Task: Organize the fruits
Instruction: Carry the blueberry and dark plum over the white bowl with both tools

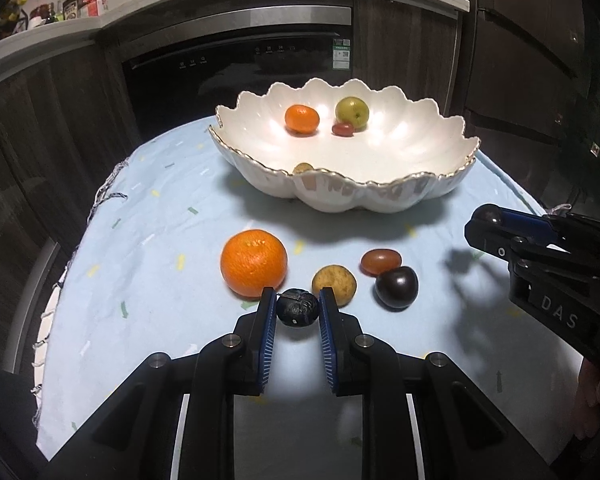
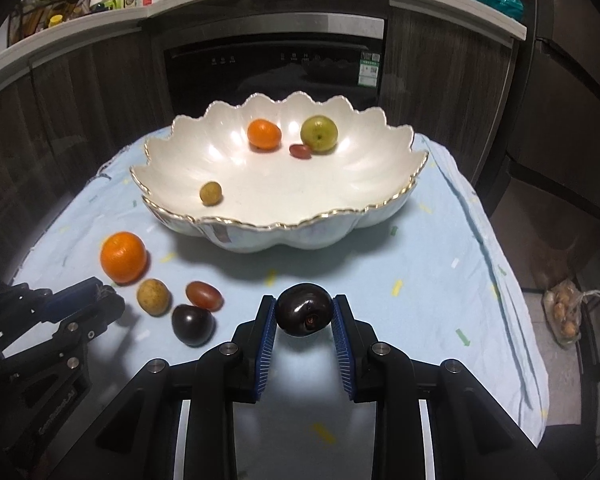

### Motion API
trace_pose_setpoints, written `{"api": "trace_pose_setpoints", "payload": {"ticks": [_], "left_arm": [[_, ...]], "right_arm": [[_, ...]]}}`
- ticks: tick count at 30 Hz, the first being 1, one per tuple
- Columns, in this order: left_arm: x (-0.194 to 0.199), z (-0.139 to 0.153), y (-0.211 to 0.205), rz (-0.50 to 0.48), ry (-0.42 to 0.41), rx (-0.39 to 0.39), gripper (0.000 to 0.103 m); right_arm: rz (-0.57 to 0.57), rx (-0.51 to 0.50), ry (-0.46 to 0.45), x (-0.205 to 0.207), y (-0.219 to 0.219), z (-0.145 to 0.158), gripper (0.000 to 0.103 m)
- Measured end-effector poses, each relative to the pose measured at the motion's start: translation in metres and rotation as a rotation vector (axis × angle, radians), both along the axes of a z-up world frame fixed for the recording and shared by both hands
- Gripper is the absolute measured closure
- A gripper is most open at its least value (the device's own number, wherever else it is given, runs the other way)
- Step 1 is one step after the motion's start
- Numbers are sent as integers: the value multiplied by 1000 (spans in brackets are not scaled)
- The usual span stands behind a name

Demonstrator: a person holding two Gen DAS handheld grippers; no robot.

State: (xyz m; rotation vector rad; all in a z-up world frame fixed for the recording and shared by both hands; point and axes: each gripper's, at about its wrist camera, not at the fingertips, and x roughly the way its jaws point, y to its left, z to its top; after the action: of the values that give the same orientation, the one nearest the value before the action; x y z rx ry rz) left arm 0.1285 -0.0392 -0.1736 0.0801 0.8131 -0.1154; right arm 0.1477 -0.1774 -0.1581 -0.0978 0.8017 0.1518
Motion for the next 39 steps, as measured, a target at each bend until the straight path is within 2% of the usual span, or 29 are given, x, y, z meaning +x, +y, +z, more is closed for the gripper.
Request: {"api": "trace_pose_setpoints", "payload": {"ticks": [14,23,39], "left_arm": [[6,31,2,19,-42,-9,81],[17,51,-5,-4,-92,-5,81],[47,68,-14,-32,-126,-20,81]], "right_arm": [[2,20,-53,-6,3,27,73],[-32,49,-58,2,-7,40,73],[-59,43,-96,15,-15,56,73]]}}
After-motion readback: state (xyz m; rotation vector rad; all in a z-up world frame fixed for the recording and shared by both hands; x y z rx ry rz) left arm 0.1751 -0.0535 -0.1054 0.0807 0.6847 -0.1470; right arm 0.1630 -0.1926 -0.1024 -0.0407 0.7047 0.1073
